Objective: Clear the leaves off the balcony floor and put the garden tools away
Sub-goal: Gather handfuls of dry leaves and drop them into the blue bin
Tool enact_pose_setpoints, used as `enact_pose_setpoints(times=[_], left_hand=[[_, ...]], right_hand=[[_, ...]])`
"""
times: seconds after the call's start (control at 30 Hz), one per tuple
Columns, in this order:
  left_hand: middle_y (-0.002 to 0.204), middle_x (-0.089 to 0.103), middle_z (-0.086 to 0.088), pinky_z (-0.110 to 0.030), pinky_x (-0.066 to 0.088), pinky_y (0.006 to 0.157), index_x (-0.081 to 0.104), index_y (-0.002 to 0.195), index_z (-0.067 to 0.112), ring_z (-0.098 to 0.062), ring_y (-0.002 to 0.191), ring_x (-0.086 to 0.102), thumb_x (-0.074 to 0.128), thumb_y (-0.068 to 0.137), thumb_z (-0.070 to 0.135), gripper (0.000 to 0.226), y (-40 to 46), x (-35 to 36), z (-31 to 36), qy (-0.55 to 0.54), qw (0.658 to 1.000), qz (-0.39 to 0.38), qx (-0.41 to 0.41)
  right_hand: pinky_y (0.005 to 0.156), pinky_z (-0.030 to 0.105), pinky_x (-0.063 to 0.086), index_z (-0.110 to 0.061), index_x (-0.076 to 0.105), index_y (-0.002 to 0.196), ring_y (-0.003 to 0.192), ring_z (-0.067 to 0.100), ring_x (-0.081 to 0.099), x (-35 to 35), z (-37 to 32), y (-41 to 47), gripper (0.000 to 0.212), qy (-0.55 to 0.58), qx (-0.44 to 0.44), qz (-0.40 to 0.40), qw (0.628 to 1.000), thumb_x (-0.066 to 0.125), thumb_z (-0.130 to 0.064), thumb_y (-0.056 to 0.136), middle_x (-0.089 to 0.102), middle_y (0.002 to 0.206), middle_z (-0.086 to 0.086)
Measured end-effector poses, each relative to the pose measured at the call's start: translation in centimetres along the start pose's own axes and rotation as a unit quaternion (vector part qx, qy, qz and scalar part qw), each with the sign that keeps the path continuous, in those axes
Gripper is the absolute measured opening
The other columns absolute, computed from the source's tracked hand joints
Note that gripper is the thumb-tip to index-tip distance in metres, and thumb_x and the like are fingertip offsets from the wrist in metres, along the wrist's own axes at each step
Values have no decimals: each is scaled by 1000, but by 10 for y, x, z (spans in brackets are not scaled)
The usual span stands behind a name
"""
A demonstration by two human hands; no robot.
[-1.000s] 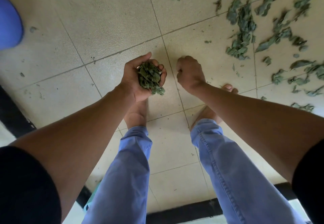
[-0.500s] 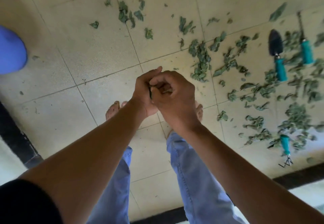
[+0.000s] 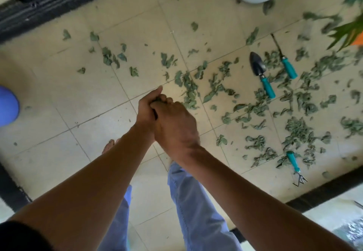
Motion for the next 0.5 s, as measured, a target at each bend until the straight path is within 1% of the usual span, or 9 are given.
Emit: enact_pose_setpoints(times=[0.03,0.1,0.17,0.23,0.27,0.3,0.37,0.43,0.5], left_hand=[[57,53,-2,-30,46,66,51,56,15,-17,58,54,62,94,31,42,2,2,0,2,1000,13,6],[54,49,-1,-27,45,58,47,52,18,-15,50,51,61,97,32,50,4,5,-3,19,999,28,18],[51,48,0,-22,45,53,47,50,19,-15,48,49,60,99,33,53,8,5,-3,50,998,38,28],[58,48,0,-21,45,54,48,54,19,-15,56,47,62,97,34,48,20,-2,-4,29,999,32,13],[61,46,1,-21,43,53,47,56,19,-14,58,45,64,95,33,45,29,-7,-4,5,1000,27,-1],[61,44,3,-20,40,52,46,56,20,-12,58,43,64,95,33,45,38,-14,-4,-4,999,30,-12],[60,43,5,-18,37,51,45,56,20,-10,56,43,63,95,34,46,58,-32,-7,16,998,46,-31],[59,44,5,-18,37,52,45,56,21,-10,56,44,63,96,35,45,76,-47,-10,41,997,51,-44],[61,43,5,-19,37,53,45,58,21,-11,56,44,64,95,36,45,91,-60,-10,51,996,50,-51]], right_hand=[[66,33,40,-14,65,114,95,24,63,-5,0,-3,25,19,-9,-5,1000,47,-17,97,66,104,4],[68,32,39,-12,64,111,95,25,65,-15,6,-7,23,65,-11,-3,998,47,-19,97,67,104,5],[66,30,45,-17,66,106,88,23,68,-21,18,-9,27,89,-2,37,995,43,-19,92,70,96,-1],[66,34,55,-23,67,109,84,22,70,-19,45,-9,35,155,51,95,982,44,-15,84,72,96,-5],[69,36,58,-25,67,110,86,21,70,-11,63,-7,37,170,87,112,975,47,-12,82,73,99,-7],[71,37,59,-26,68,110,88,20,70,0,81,-4,38,162,118,120,972,52,-8,81,73,102,-8],[73,37,59,-27,68,113,94,22,69,26,115,5,40,118,160,98,975,56,-6,82,72,109,-6],[77,39,60,-26,67,119,98,26,68,60,146,15,38,79,198,46,976,55,-10,87,71,112,-1],[80,38,59,-27,67,122,100,29,69,97,171,26,34,70,251,6,965,54,-16,92,72,112,1]])
Point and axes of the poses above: each hand's wrist, its own y-axis towards the middle knuckle, its own x-axis out of the palm, z = x × y, the point moved 5 cm from there along y, towards the middle knuckle
